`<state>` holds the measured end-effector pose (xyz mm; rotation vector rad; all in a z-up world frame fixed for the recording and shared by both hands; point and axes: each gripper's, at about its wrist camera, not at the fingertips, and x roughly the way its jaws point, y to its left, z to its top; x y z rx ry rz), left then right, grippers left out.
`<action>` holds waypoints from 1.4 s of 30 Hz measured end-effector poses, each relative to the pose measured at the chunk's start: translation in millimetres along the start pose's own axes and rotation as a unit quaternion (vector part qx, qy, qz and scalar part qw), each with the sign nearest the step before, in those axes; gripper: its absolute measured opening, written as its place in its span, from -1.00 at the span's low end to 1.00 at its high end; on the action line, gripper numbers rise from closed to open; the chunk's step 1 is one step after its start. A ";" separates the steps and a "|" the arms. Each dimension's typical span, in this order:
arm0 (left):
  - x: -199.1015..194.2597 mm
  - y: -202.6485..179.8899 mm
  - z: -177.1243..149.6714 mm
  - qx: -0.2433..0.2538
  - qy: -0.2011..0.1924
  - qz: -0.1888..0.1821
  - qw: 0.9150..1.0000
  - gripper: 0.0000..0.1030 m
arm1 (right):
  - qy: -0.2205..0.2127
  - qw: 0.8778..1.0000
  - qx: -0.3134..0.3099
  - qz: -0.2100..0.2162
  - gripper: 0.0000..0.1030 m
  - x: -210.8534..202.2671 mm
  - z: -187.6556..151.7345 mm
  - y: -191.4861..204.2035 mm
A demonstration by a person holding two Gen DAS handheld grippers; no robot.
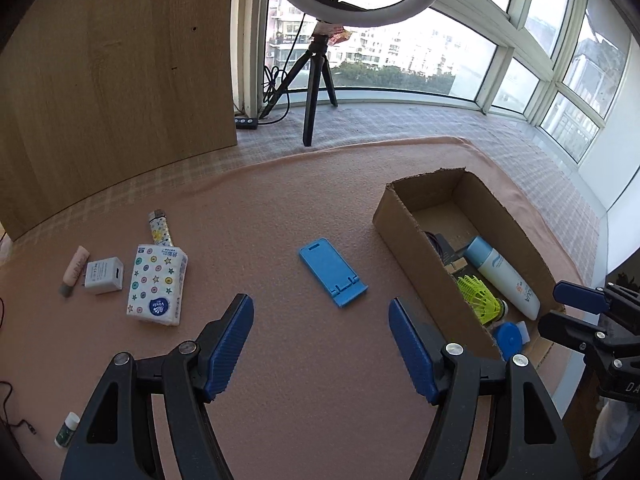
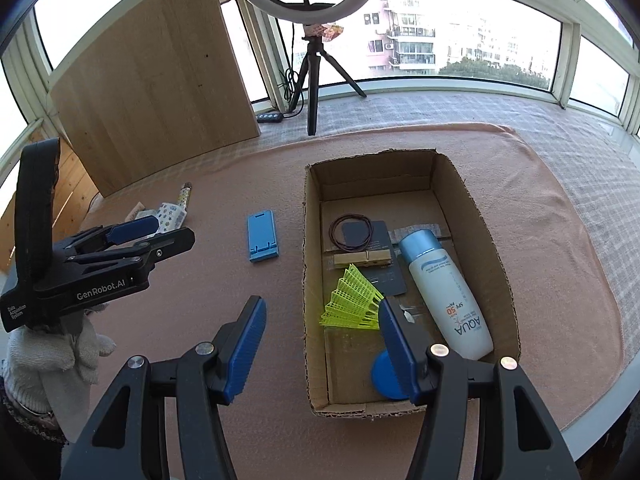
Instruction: Organize objects
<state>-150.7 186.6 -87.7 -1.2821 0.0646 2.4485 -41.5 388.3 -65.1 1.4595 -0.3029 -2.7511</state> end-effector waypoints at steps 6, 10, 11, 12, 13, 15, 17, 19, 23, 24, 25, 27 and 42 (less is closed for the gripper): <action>-19.0 54.0 -29.6 -0.037 0.005 0.027 0.999 0.42 | 0.006 1.000 -0.017 0.021 0.06 9.0 3.0 31.7; -33.3 85.4 -50.5 -0.058 0.007 0.037 0.998 0.42 | 0.010 0.999 -0.032 0.035 0.06 16.1 7.1 55.8; -37.6 93.2 -56.4 -0.064 0.008 0.040 0.997 0.42 | 0.011 0.999 -0.034 0.039 0.06 17.9 7.5 61.4; -41.5 101.9 -62.0 -0.069 0.008 0.043 0.997 0.42 | 0.013 0.998 -0.036 0.043 0.06 20.0 8.0 67.0; -44.8 109.5 -67.8 -0.073 0.010 0.048 0.996 0.44 | 0.015 0.998 -0.038 0.048 0.06 21.8 8.2 72.3; -49.4 123.0 -78.8 -0.080 0.016 0.055 0.995 0.46 | 0.019 0.997 -0.043 0.054 0.06 26.9 8.8 82.7; -54.2 137.3 -89.4 -0.089 0.019 0.064 0.994 0.46 | 0.025 0.997 -0.047 0.059 0.06 32.7 9.4 93.1; -58.5 151.0 -98.7 -0.099 0.022 0.069 0.992 0.46 | 0.031 0.996 -0.049 0.066 0.06 38.3 9.8 102.1; -63.4 175.4 -109.0 -0.114 0.022 0.076 0.990 0.46 | 0.043 0.995 -0.046 0.079 0.06 51.2 11.4 115.4; -63.7 180.4 -108.9 -0.117 0.021 0.078 0.990 0.46 | 0.046 0.994 -0.045 0.083 0.06 55.1 12.7 118.5; -63.5 185.2 -108.5 -0.118 0.022 0.077 0.990 0.46 | 0.048 0.994 -0.043 0.086 0.06 58.7 14.6 121.1; -61.2 193.8 -105.5 -0.120 0.019 0.069 0.990 0.46 | 0.048 0.993 -0.044 0.094 0.06 64.6 18.6 126.9; -5.3 199.5 -47.5 -0.083 0.007 0.001 0.997 0.44 | 0.097 0.980 0.014 0.171 0.06 136.5 62.8 158.6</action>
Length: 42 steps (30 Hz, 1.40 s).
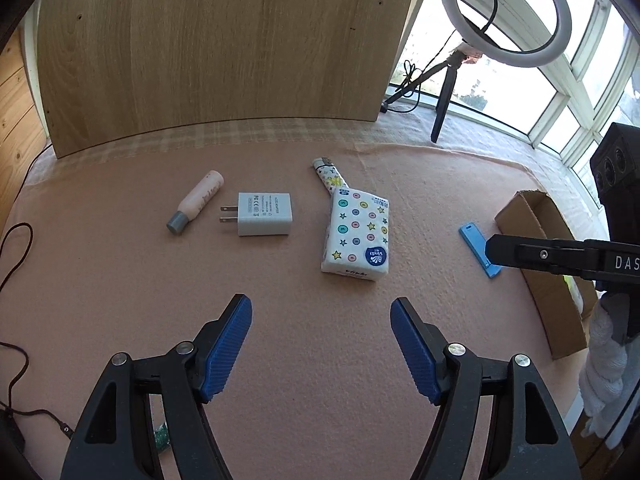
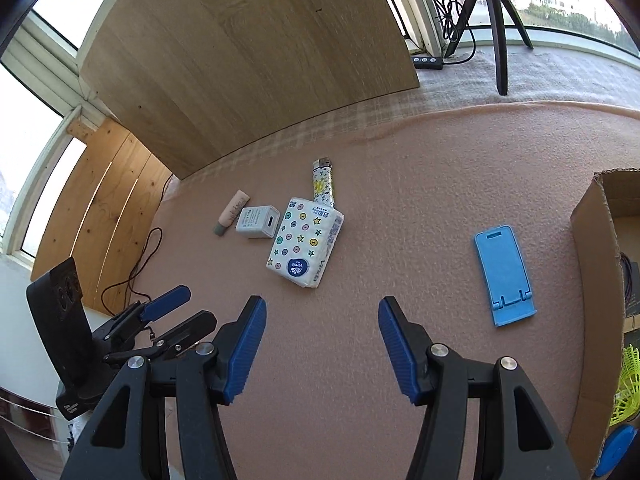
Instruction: Organize objects
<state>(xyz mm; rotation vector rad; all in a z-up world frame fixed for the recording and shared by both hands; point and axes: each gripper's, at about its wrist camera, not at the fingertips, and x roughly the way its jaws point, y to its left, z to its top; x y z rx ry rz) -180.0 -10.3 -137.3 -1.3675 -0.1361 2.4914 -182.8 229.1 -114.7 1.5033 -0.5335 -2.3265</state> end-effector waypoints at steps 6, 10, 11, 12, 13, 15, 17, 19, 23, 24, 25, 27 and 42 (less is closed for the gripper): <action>27.1 -8.2 13.5 0.010 0.010 -0.028 1.000 0.44 | 0.025 0.999 0.033 0.023 0.05 33.1 15.3 -4.4; 40.9 -14.7 19.8 0.018 0.015 -0.036 0.999 0.44 | 0.038 0.997 0.050 0.037 -0.08 50.8 24.7 -6.1; 44.7 -15.8 21.9 0.019 0.017 -0.041 0.999 0.44 | 0.041 0.997 0.052 0.038 -0.14 55.0 26.9 -6.3; 47.7 -17.2 23.9 0.021 0.018 -0.047 0.999 0.44 | 0.043 0.997 0.054 0.041 -0.15 59.0 28.9 -6.5; 51.7 -18.5 26.0 0.024 0.020 -0.052 0.998 0.44 | 0.045 0.996 0.057 0.043 -0.15 63.1 31.1 -7.0; 57.5 -21.2 29.1 0.034 0.022 -0.058 0.998 0.44 | 0.048 0.996 0.062 0.045 -0.16 71.2 35.0 -7.7; 64.0 -25.1 31.9 0.046 0.025 -0.060 0.997 0.44 | 0.053 0.995 0.066 0.046 -0.17 78.8 39.0 -8.4; 69.5 -27.4 33.2 0.050 0.030 -0.063 0.996 0.44 | 0.058 0.995 0.065 0.043 -0.20 84.7 42.1 -8.7; 77.6 -28.6 34.6 0.049 0.035 -0.074 0.995 0.34 | 0.069 0.995 0.062 0.045 -0.30 93.5 44.2 -7.4; 79.4 -29.1 35.1 0.049 0.038 -0.076 0.995 0.25 | 0.073 0.995 0.060 0.046 -0.39 95.3 44.1 -6.7; 80.2 -29.3 34.8 0.050 0.039 -0.076 0.995 0.14 | 0.076 0.994 0.059 0.048 -0.43 96.8 43.6 -6.7; 80.7 -29.0 34.6 0.050 0.036 -0.077 0.995 0.10 | 0.078 0.994 0.057 0.044 -0.48 98.4 43.0 -6.5; 58.7 -54.6 3.4 0.042 0.035 -0.091 0.994 -0.15 | 0.075 0.995 0.053 0.031 -0.58 78.0 21.9 -15.7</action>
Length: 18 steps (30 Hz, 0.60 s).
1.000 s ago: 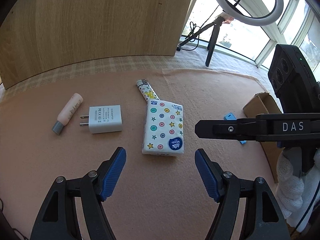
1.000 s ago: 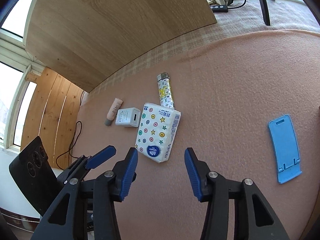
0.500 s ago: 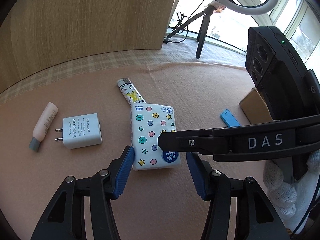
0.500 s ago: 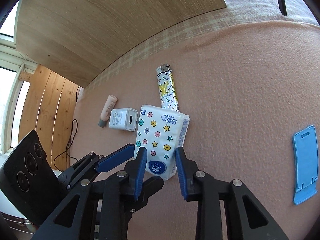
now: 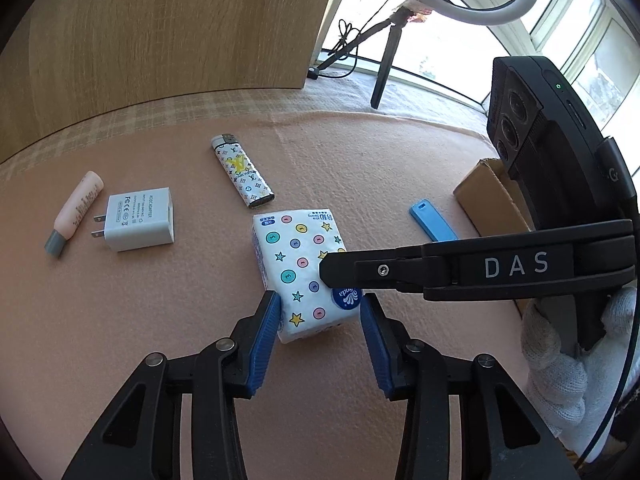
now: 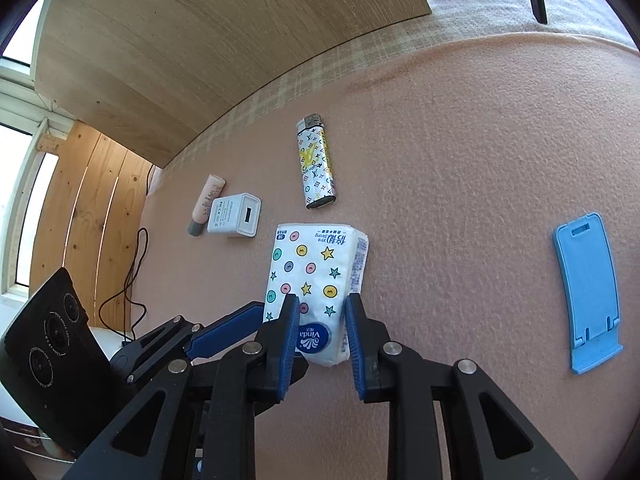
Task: Organize objects
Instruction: 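Carry the tissue pack over the box and open the right gripper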
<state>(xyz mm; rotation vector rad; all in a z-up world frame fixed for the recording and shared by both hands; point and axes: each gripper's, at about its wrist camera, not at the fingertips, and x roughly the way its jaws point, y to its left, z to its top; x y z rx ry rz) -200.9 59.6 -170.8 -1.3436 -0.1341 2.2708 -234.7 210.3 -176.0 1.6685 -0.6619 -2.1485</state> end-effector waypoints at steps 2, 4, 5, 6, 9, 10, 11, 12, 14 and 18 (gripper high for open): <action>-3.9 -8.5 -6.3 -0.001 -0.003 -0.003 1.000 -0.15 | -0.002 1.000 -0.003 0.000 -0.58 -7.0 -9.3 -2.2; -7.6 -17.5 -9.8 -0.001 -0.004 -0.010 1.000 -0.15 | -0.007 1.000 -0.008 -0.001 -0.58 -16.0 -18.7 -3.8; -8.8 -23.9 -10.7 0.004 -0.006 -0.010 1.000 -0.15 | -0.011 1.000 -0.011 -0.004 -0.58 -20.7 -22.3 -4.7; -10.5 -30.8 -11.4 0.011 -0.008 -0.008 1.000 -0.15 | -0.015 1.000 -0.011 -0.006 -0.58 -26.4 -25.6 -5.8; -14.4 -50.6 -11.1 0.028 -0.013 -0.011 0.999 -0.15 | -0.026 1.000 -0.011 -0.007 -0.58 -42.9 -32.7 -11.0; -15.6 -56.0 -10.2 0.031 -0.015 -0.013 0.999 -0.15 | -0.031 0.999 -0.010 -0.008 -0.58 -48.7 -34.6 -12.4; -16.6 -61.8 -8.9 0.035 -0.017 -0.015 0.999 -0.15 | -0.036 0.999 -0.009 -0.009 -0.58 -55.2 -36.5 -14.7; -17.5 -67.7 -7.7 0.039 -0.019 -0.016 0.999 -0.15 | -0.041 0.999 -0.008 -0.008 -0.58 -61.4 -38.0 -16.6; -19.1 -79.7 -3.1 0.047 -0.022 -0.021 0.998 -0.15 | -0.050 0.999 -0.003 -0.005 -0.58 -73.6 -39.9 -20.0; -22.6 -108.6 6.8 0.069 -0.031 -0.031 0.997 -0.15 | -0.074 0.997 0.004 -0.008 -0.58 -102.4 -42.8 -31.2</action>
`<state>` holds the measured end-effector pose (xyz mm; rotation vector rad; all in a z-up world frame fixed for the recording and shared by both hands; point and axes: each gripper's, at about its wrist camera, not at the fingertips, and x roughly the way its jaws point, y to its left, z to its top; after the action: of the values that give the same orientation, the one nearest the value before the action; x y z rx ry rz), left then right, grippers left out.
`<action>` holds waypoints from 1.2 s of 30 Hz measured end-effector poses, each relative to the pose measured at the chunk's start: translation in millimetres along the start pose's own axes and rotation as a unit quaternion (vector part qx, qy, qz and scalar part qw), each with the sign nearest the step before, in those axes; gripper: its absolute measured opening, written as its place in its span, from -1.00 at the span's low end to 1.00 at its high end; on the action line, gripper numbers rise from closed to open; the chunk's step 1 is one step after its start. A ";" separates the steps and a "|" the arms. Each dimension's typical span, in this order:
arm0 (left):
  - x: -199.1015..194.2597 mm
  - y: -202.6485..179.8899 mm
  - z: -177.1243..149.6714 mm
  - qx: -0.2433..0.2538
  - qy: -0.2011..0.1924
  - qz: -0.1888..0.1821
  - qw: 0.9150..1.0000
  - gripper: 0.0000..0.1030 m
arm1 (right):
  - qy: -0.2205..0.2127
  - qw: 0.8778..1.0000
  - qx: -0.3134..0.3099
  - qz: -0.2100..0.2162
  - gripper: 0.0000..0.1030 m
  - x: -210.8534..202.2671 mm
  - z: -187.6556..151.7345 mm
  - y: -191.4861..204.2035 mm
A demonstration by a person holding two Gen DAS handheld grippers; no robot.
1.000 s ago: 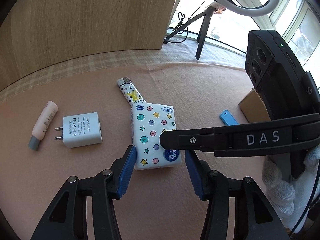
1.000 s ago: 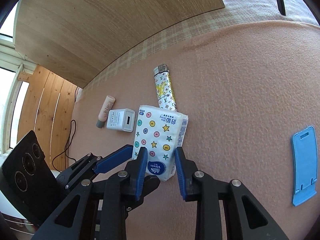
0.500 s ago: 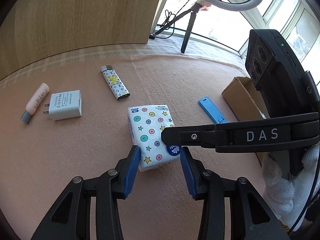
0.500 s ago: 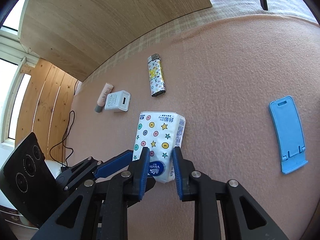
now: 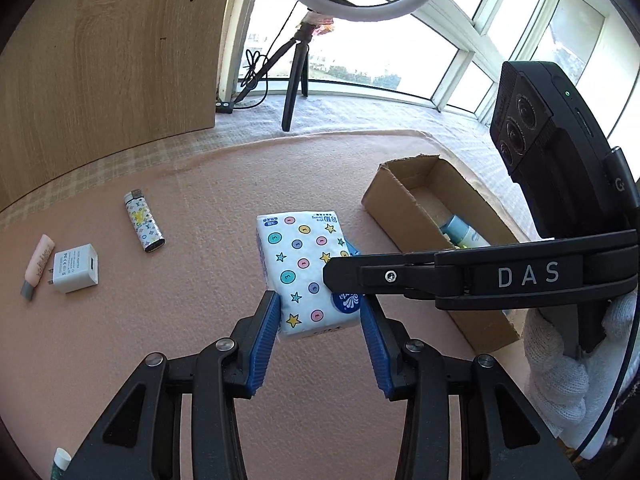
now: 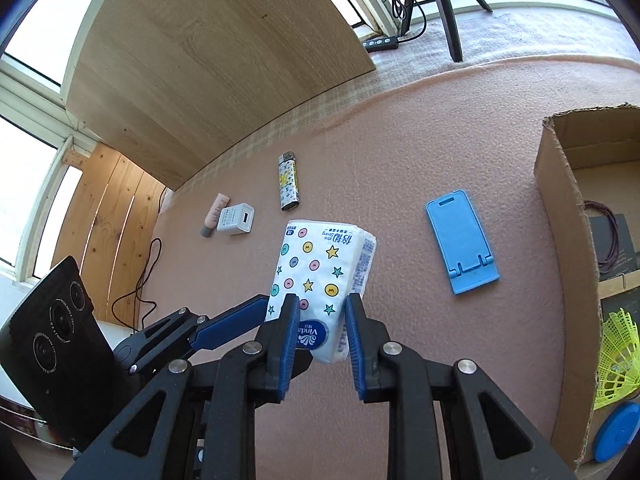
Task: Organize objects
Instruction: 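Carry the tissue pack over the box and open the right gripper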
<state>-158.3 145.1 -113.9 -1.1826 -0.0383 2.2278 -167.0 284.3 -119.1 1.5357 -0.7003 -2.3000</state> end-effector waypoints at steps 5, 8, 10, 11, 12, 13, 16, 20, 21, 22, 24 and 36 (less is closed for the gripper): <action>5.3 -36.1 21.0 0.025 -0.011 -0.021 0.999 -0.15 | -0.031 0.999 0.013 -0.004 -0.58 -39.8 2.2 -20.6; 13.3 -58.5 32.0 0.040 -0.015 -0.032 0.999 -0.15 | -0.048 0.999 0.020 -0.012 -0.58 -61.7 4.2 -34.0; 21.1 -74.3 39.1 0.048 -0.016 -0.039 0.998 -0.15 | -0.058 0.998 0.027 -0.016 -0.58 -74.8 5.9 -44.8; 25.0 -82.2 42.0 0.052 -0.016 -0.042 0.998 -0.15 | -0.063 0.997 0.031 -0.019 -0.58 -81.6 6.4 -51.3; 29.3 -90.2 45.5 0.056 -0.016 -0.046 0.997 -0.15 | -0.067 0.997 0.034 -0.022 -0.58 -87.4 7.0 -57.2; 34.0 -99.0 49.6 0.062 -0.015 -0.049 0.997 -0.15 | -0.072 0.996 0.037 -0.026 -0.58 -93.1 7.6 -62.9; 49.8 -121.1 59.0 0.077 -0.012 -0.059 0.995 -0.15 | -0.084 0.995 0.048 -0.036 -0.58 -109.7 8.7 -83.1; 71.6 -147.7 71.4 0.092 -0.010 -0.069 0.993 -0.15 | -0.096 0.992 0.062 -0.049 -0.58 -128.0 12.5 -110.7; 78.0 -153.5 74.4 0.093 -0.008 -0.072 0.993 -0.15 | -0.097 0.992 0.066 -0.052 -0.58 -131.4 13.6 -117.1; 84.0 -158.0 76.9 0.093 -0.006 -0.075 0.993 -0.15 | -0.099 0.991 0.068 -0.055 -0.58 -133.7 14.0 -122.8; 93.4 -167.0 80.5 0.097 -0.003 -0.080 0.992 -0.15 | -0.102 0.990 0.072 -0.060 -0.58 -137.9 14.7 -132.1; 118.4 -185.1 92.5 0.102 0.009 -0.089 0.991 -0.14 | -0.105 0.988 0.080 -0.076 -0.59 -147.1 18.8 -158.9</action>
<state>-185.4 380.9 -91.4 -1.0466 0.0862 2.0131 -122.1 494.1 -84.4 1.4726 -0.8661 -2.6044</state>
